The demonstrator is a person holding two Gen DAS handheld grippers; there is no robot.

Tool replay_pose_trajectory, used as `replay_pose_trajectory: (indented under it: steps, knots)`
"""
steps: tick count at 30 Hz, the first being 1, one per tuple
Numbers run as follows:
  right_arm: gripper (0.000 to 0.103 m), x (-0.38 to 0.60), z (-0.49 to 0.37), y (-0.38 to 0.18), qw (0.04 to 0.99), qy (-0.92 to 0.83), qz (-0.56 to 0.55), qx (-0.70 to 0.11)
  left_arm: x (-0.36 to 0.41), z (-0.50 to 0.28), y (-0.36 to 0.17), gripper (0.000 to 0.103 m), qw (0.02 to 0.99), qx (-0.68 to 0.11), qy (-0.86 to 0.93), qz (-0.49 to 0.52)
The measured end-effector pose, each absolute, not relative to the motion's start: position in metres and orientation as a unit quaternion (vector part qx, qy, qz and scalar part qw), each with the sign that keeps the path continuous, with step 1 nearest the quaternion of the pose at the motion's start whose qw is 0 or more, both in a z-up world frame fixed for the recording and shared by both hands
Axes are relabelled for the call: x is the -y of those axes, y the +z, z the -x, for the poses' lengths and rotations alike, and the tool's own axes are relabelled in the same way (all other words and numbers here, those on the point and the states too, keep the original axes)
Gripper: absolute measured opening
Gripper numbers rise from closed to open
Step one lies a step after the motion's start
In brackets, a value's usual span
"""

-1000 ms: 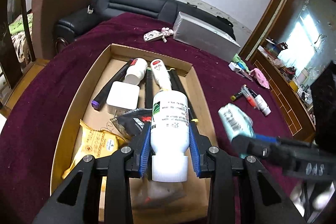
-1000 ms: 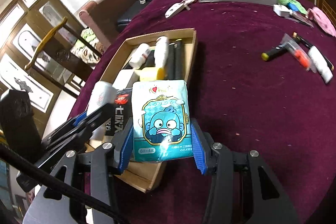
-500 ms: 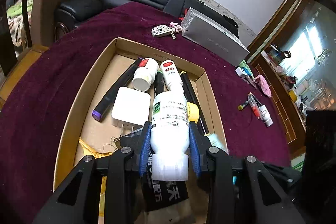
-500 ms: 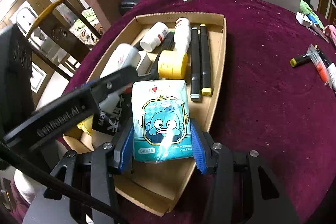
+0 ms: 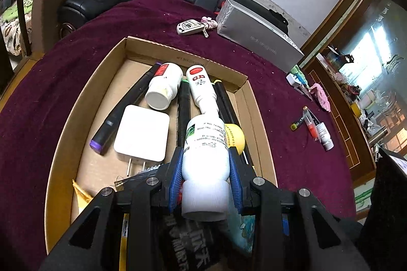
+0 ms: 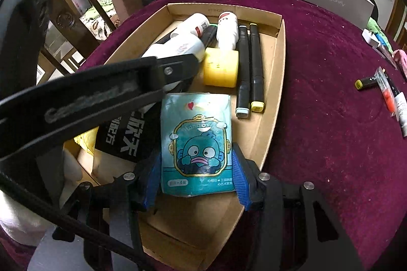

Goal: Organize objects
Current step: 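Open both grippers to release the bottle and tissue packet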

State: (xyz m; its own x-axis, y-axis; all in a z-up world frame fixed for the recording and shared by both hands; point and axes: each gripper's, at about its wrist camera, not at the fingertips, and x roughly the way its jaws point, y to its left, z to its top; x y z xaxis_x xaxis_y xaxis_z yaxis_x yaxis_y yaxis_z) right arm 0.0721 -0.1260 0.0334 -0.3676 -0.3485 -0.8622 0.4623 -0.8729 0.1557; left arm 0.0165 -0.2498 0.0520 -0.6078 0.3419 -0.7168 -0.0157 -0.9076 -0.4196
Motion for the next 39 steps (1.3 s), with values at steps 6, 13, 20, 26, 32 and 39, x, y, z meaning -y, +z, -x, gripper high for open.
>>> replay_pose_trajectory:
  steps: [6, 13, 20, 26, 32, 39]
  knots:
    - [0.052, 0.126, -0.074, 0.032, 0.255, -0.820, -0.510, -0.052, 0.247, -0.013, 0.049, 0.029, 0.095, 0.188, 0.875, 0.437]
    - [0.052, 0.122, -0.082, 0.037, 0.256, -0.821, -0.508, -0.045, 0.247, -0.015, 0.055, 0.042, 0.103, 0.189, 0.875, 0.434]
    - [0.055, 0.114, -0.097, 0.045, 0.257, -0.826, -0.499, -0.043, 0.245, -0.026, 0.074, 0.053, 0.098, 0.183, 0.886, 0.415]
    - [0.057, 0.100, -0.108, 0.056, 0.258, -0.834, -0.487, -0.027, 0.239, -0.042, 0.090, 0.054, 0.093, 0.167, 0.895, 0.403]
    - [0.059, 0.082, -0.121, 0.066, 0.252, -0.845, -0.471, -0.011, 0.219, -0.060, 0.110, 0.055, 0.096, 0.129, 0.911, 0.381]
    - [0.059, 0.047, -0.121, 0.073, 0.231, -0.856, -0.463, 0.015, 0.185, -0.084, 0.135, 0.056, 0.102, 0.071, 0.929, 0.349]
